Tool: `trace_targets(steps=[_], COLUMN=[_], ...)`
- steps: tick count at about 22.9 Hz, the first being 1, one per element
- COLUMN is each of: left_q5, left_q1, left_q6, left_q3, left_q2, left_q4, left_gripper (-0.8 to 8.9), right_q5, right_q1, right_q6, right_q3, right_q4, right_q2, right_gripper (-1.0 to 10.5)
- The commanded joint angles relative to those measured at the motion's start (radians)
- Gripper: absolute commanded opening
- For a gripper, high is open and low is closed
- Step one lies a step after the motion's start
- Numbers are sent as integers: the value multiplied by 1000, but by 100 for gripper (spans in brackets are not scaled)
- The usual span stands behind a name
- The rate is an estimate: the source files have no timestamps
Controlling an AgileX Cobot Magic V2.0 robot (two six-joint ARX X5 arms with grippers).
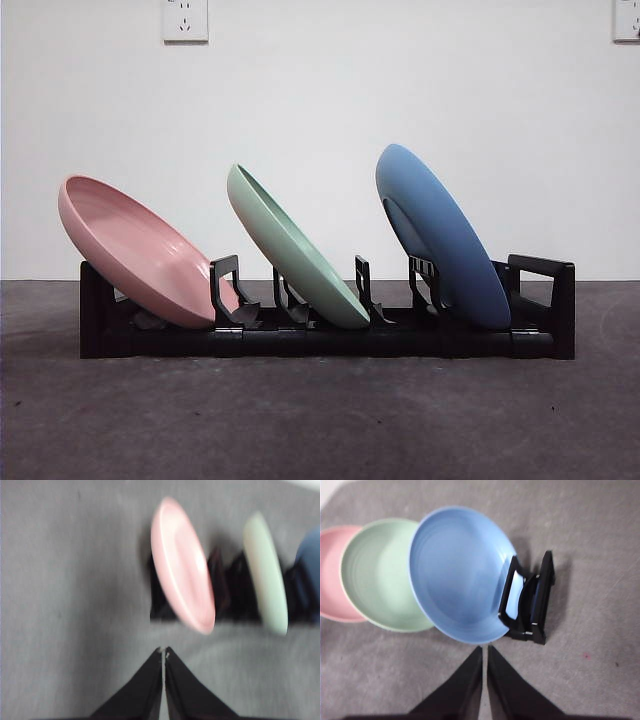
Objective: Place the plate
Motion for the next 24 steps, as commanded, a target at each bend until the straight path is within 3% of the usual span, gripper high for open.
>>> trace_targets(steps=[1,2,5,11,14,19,24], left_q5=[10,10,10,10,10,10,10], left_q1=[-12,-15,-18,-18,-18,-18,-19], left_q6=[57,59,58,58,54,39,39], left_q3=[85,109,153,165,165,165,165], left_q2=[77,105,160,175,175,175,175], left_q4=[-54,-64,-64,-40,-38,-39,-39], left_gripper=[11,32,331,343,343,343,343], right_q5=[5,5,63,129,143,250,268], right_q1=[32,47,83,166,243,366,432], right_q6=[-63,-84,-108,-109,-76,-67,-66], right_q3=[66,89,141,240,369,616,737], right_q4=[-38,-56,-101,-137,-175,-266,-261], right_q2=[91,127,211,301,399,604,767], right_gripper=[16,38,307,318,317,317,317])
